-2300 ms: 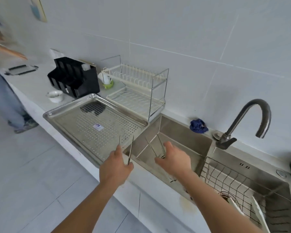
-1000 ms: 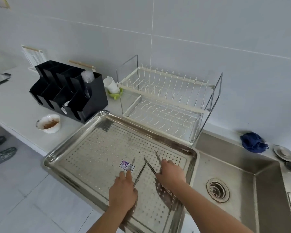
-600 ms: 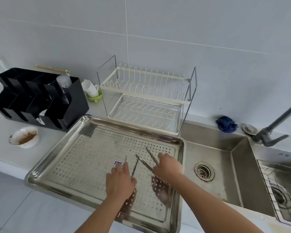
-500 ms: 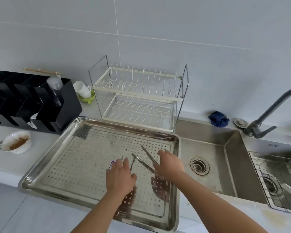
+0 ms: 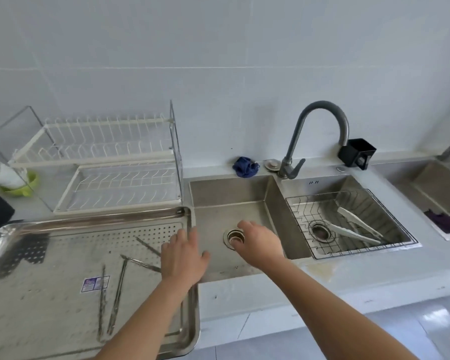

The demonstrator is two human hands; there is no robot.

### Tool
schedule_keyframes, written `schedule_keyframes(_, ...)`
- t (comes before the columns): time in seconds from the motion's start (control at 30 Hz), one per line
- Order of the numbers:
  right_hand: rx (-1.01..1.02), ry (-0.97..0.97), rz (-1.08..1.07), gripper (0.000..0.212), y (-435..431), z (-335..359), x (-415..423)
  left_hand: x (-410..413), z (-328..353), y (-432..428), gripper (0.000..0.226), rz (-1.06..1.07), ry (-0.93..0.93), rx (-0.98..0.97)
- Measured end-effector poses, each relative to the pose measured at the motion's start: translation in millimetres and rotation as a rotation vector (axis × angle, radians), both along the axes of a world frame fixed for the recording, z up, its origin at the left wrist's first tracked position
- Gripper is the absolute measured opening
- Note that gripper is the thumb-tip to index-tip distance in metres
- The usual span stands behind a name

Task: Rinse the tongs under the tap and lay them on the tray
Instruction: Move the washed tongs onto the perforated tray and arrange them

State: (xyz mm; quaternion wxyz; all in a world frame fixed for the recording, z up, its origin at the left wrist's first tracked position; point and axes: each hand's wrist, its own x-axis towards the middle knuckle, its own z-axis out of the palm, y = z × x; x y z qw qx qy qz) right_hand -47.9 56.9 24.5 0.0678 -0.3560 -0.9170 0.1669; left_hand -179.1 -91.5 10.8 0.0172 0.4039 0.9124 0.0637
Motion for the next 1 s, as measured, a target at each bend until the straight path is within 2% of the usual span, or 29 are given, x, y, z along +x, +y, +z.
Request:
schedule_keyframes(0.13, 0.003, -0.027, -0.057, 0.04, 49.2, 2.8, 64.3, 53.2, 2.3, 54.2, 0.055, -0.061, -0.001, 0.025)
schedule_keyframes(0.5, 0.0, -0.043, -0.163, 0.032, 173.5, 9.9, 204.0, 186.0, -3.1, 184.7, 0.057, -0.147, 0.003, 0.012)
schedule_keyframes(0.73, -0.037, -0.071, -0.269, 0.032, 226.8, -4.9, 242.1, 205.8, -11.8, 243.7, 0.058, -0.242, -0.008, 0.053)
schedule_keyframes(1.0, -0.097, -0.192, -0.347, 0.025, 283.6, -26.7, 255.8, 193.0, -37.4, 311.4, 0.056, -0.292, -0.055, 0.03)
